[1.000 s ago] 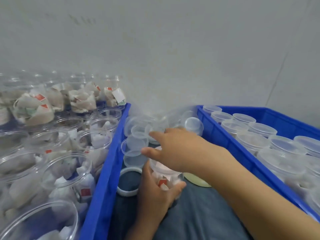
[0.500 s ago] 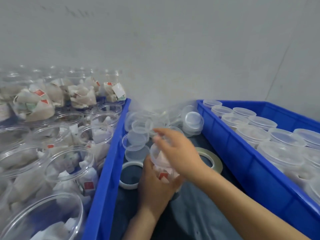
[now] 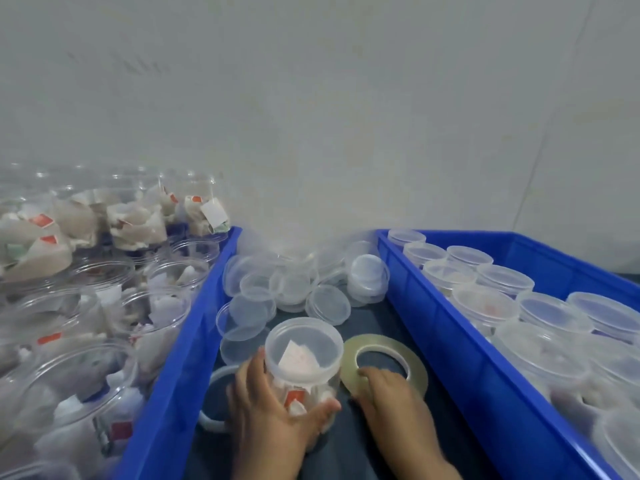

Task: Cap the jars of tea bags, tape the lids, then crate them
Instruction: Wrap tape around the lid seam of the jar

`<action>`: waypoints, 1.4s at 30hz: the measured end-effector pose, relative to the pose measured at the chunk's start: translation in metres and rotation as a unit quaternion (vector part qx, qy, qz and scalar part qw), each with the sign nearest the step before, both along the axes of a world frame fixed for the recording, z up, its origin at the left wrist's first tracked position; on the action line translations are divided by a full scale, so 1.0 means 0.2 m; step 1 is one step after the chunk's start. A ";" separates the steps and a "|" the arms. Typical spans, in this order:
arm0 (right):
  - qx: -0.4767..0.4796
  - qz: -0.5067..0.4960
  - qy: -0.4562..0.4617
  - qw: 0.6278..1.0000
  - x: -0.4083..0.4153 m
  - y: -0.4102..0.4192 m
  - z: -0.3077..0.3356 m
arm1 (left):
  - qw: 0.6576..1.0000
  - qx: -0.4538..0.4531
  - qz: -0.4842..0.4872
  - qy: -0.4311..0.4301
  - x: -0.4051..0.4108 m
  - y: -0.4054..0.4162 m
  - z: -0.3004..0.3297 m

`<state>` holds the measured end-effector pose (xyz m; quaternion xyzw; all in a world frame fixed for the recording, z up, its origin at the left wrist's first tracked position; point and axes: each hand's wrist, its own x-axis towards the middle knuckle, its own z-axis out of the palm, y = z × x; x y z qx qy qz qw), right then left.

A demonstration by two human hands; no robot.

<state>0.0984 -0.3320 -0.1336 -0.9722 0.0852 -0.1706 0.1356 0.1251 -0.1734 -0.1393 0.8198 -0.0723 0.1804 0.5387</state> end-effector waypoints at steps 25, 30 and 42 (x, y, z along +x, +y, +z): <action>0.136 -0.041 -0.203 0.969 -0.19 0.09 0.09 | 0.986 -0.037 -0.162 0.006 -0.08 0.00 0.01; 0.132 -0.061 -0.208 0.967 -0.18 0.09 0.07 | 0.986 -0.036 -0.163 0.018 -0.09 0.01 0.02; 0.009 -0.079 0.016 0.997 -0.09 0.04 0.07 | 0.945 0.185 -0.142 -0.228 -0.20 0.02 0.10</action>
